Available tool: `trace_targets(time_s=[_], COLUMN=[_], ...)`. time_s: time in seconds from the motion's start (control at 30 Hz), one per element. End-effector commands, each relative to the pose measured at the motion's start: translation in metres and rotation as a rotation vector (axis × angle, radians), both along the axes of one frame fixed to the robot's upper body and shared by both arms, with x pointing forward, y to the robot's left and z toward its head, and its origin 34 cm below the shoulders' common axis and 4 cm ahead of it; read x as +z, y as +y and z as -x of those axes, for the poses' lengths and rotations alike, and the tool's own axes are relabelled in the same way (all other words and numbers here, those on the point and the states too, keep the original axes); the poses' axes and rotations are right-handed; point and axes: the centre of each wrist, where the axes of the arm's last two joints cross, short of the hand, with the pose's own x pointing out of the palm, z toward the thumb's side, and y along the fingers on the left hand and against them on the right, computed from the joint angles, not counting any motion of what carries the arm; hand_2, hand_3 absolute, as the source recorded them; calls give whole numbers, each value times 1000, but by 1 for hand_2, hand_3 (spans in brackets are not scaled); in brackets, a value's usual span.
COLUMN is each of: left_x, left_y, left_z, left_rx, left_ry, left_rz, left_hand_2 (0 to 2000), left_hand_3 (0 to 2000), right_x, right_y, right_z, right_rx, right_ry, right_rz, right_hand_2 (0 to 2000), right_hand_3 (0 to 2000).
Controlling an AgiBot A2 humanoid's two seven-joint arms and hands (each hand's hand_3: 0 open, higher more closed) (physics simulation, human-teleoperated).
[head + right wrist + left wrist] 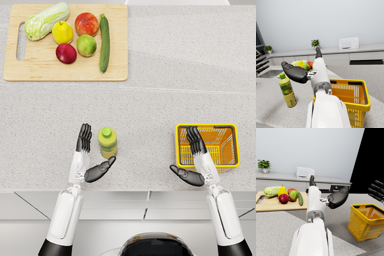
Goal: Pick up the green tea and place it into the yellow basket
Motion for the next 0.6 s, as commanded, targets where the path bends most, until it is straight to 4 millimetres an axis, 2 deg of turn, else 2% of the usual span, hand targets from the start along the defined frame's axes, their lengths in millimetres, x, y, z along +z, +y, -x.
trace_targets(time_s=[0.03,0.37,0.4,0.43,0.5,0.6], left_x=[0,0,-6,-3,2,-13], left_y=[0,0,-6,-4,0,1], left_z=[0,0,-1,-3,-8,-17], left_rx=[0,0,-21,-31,-32,-22], left_ry=[0,0,24,-21,-80,-57], left_rz=[0,0,-7,3,22,-15], left_hand_2=[0,0,0,0,0,0], left_hand_3=[0,0,0,0,0,0], right_x=[0,0,0,-6,5,5], right_y=[0,0,0,6,5,-4], right_z=[0,0,0,-1,0,0], right_rx=[0,0,0,21,-38,-124], right_ry=[0,0,0,24,-52,-89], right_rz=[0,0,0,7,-45,-35], right_hand_2=[0,0,0,0,0,0], right_hand_3=[0,0,0,0,0,0])
